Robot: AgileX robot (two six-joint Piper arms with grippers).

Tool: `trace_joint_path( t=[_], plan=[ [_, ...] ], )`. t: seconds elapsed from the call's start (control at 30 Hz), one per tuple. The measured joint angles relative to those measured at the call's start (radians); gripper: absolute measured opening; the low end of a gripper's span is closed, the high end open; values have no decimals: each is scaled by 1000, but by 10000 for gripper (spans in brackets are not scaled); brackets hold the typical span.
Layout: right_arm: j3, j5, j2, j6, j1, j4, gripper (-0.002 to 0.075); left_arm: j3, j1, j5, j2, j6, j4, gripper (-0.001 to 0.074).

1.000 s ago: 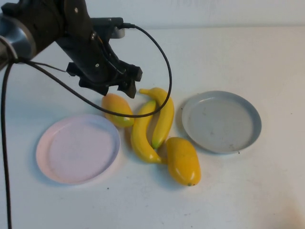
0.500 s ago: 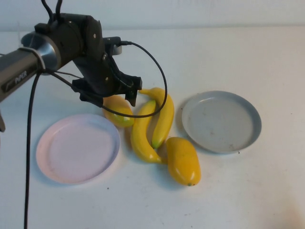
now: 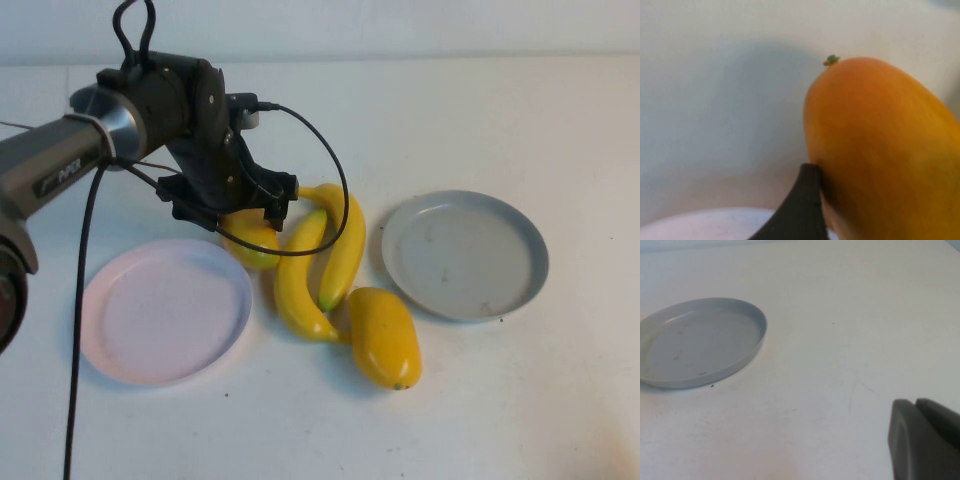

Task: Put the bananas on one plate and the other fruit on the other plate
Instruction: Put one type of fruit in the left plate

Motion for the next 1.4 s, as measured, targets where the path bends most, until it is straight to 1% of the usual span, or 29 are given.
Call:
trace_joint_path(
  t=[0.33, 0.43, 0.5, 0.7, 0.83, 0.97, 1.1, 1.23, 1.4],
  plan=[
    [0, 0, 0, 0, 0, 0, -17, 0, 0, -5, 26, 0, 0, 663],
    [0, 0, 0, 0, 0, 0, -17, 0, 0, -11, 26, 0, 0, 610],
    [0, 0, 0, 0, 0, 0, -17, 0, 0, -15, 26, 9, 0, 552],
    [0, 0, 0, 0, 0, 0, -17, -18, 0, -12, 26, 82, 0, 545],
    [0, 0, 0, 0, 0, 0, -17, -100, 0, 70, 26, 139, -2, 545],
    [0, 0, 0, 0, 0, 0, -17, -215, 0, 240, 26, 204, -2, 545],
    [0, 0, 0, 0, 0, 0, -17, -271, 0, 286, 10, 256, -2, 545],
    [0, 0, 0, 0, 0, 0, -17, -245, 0, 298, -55, 289, -2, 545],
    [0, 0, 0, 0, 0, 0, -17, -96, 0, 300, -233, 302, 10, 545]
  ],
)
